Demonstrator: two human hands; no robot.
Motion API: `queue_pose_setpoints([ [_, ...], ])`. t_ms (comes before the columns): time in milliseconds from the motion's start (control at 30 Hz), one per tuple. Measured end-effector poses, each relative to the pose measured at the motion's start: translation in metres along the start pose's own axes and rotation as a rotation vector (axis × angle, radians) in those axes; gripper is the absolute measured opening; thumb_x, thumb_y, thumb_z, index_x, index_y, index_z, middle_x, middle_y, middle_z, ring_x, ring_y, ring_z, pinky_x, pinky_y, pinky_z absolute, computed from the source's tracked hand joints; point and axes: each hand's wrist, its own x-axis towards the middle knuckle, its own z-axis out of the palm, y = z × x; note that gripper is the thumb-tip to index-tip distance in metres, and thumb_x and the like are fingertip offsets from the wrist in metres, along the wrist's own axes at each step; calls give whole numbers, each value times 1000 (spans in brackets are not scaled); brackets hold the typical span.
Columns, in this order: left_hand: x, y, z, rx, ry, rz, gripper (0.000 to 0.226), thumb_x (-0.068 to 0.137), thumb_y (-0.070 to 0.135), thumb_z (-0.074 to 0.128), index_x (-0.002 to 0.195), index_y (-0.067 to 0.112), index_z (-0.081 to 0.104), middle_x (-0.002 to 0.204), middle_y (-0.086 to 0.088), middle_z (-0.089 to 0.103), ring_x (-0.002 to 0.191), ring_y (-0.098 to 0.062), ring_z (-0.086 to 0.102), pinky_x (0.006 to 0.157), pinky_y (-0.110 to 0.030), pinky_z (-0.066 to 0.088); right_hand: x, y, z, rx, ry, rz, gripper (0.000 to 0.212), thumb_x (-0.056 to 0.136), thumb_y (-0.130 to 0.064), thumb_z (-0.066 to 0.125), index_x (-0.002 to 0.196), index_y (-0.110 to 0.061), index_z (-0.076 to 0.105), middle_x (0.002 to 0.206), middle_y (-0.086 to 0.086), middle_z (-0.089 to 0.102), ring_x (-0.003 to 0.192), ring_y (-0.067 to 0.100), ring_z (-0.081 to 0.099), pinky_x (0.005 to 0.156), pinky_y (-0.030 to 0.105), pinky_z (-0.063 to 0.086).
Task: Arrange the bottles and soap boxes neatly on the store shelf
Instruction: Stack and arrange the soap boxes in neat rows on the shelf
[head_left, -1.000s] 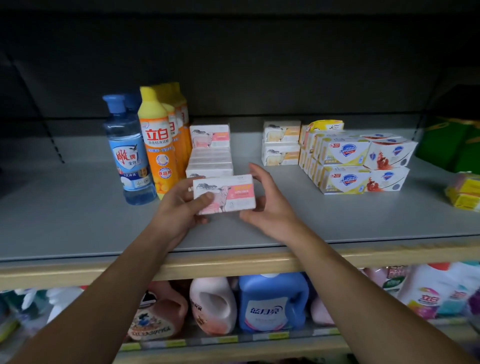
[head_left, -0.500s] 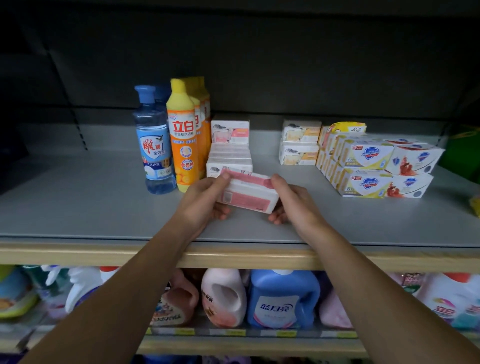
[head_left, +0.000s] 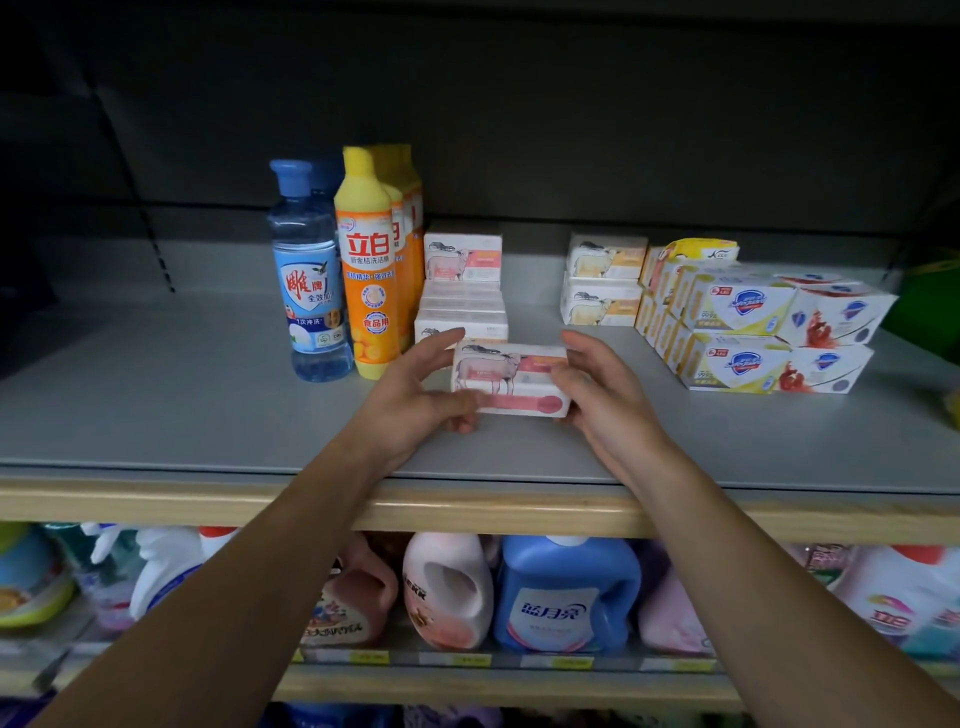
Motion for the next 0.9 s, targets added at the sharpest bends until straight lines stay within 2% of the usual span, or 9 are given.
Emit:
queue_pose_setpoints([
  [100,2,-1,1,-53,90,-50,67,77,15,75,138,13,48,120,-8,63,81,-27,71,73,-41,60,2,5,-2,-89,-4,-53,48,88,-6,68,131,-20,53,119,-9,65,106,9,66,90,33,53],
  [200,5,-2,0,-15,112,-27,36,90,10,65,124,0,58,99,-10,74,74,-20,68,70,-33,60,2,7,-1,-168,-84,-77,47,85,4,69,124,-18,56,105,-11,71,99,8,67,88,24,52],
  [300,4,-2,0,-10,93,21,19,94,3,57,110,7,68,92,-5,76,70,-18,66,66,-30,58,0,8,2,-264,-93,-130,40,84,3,70,109,-27,58,99,-15,72,96,5,67,85,19,51],
  [400,1,2,-1,-105,91,17,22,94,-2,54,106,12,66,87,-5,75,57,-18,65,54,-28,56,-4,6,3,-513,-11,-245,46,79,-8,76,114,-30,55,101,-20,67,92,-2,64,80,10,47],
  [433,0,3,0,-127,85,5,20,94,-2,55,105,11,65,85,-5,75,60,-21,68,55,-29,57,-5,5,3,-563,3,-272,47,79,-9,76,115,-30,55,100,-20,65,90,1,65,79,11,48],
  [533,0,4,3,-237,106,-40,8,92,2,59,95,8,62,95,-11,73,83,-33,72,70,-39,61,-8,3,4,-530,-26,-248,43,82,-6,70,109,-34,52,98,-13,66,75,23,69,75,38,57],
  [567,1,3,3,-247,125,-32,4,91,4,60,93,7,61,101,-11,71,90,-34,71,75,-41,61,-9,2,5,-515,-51,-236,42,82,-6,69,105,-37,52,99,-12,66,75,26,69,74,40,58],
  [733,3,-4,1,-73,140,86,15,85,-5,66,88,10,64,128,-6,60,118,-22,59,95,-39,52,-14,-1,7,-433,-171,-254,47,76,-1,71,97,-39,51,126,-28,51,90,21,71,79,35,55],
  [900,4,-8,-4,9,116,116,29,77,-10,72,93,14,67,128,-3,60,120,-19,57,97,-39,52,-12,1,8,-488,-157,-293,53,76,6,68,107,-33,51,127,-8,55,96,18,68,83,30,55],
])
